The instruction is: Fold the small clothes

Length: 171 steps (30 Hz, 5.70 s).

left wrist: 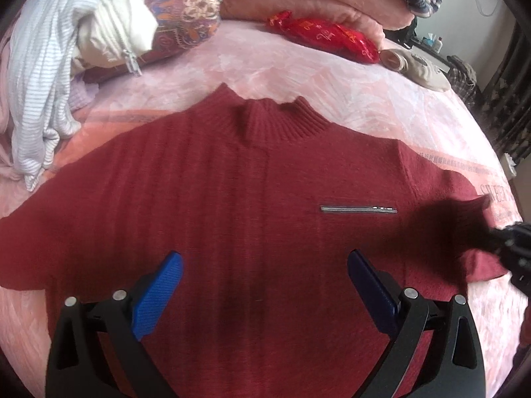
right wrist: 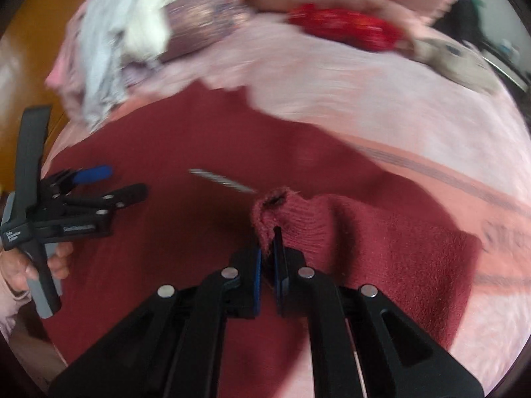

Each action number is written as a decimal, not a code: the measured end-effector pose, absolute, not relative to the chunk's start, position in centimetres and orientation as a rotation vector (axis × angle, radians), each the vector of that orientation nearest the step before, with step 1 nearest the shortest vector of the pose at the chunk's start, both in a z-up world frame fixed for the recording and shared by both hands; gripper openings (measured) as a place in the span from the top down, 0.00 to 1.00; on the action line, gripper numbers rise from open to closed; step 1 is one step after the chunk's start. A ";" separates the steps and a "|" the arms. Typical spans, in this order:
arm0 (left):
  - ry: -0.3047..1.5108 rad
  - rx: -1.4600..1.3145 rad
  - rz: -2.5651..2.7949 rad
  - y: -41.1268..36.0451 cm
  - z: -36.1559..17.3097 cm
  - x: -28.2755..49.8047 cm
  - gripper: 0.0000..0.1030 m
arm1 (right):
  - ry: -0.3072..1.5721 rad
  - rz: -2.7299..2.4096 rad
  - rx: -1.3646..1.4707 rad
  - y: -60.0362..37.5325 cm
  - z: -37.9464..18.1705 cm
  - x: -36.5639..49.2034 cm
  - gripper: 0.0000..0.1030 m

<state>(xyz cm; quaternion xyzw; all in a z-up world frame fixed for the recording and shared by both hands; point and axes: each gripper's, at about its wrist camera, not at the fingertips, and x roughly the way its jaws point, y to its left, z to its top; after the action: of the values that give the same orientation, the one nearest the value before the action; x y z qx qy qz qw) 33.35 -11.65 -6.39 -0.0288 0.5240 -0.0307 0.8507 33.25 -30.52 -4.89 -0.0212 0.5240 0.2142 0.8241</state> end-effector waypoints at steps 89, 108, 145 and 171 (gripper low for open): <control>1.202 -0.399 0.008 5.8 -8.0 28.3 0.43 | 1.171 0.325 0.232 -29.8 -8.3 34.4 0.65; 1.160 -0.268 0.046 5.9 -10.1 30.5 0.66 | 1.247 0.325 0.257 -28.8 -11.7 34.9 0.68; 1.045 -0.308 0.155 19.2 -5.2 24.4 0.13 | 1.321 0.479 0.145 -8.4 -9.1 35.4 0.33; 1.096 -0.378 0.463 41.7 -10.8 23.2 0.29 | 1.277 0.483 0.027 -1.0 -11.1 36.3 0.20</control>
<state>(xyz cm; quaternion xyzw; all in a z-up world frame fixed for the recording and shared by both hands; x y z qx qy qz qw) 23.15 41.70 -10.80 -0.1772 0.5133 0.2167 0.8113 36.30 -1.05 -11.14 0.0127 0.5899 0.2232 0.7759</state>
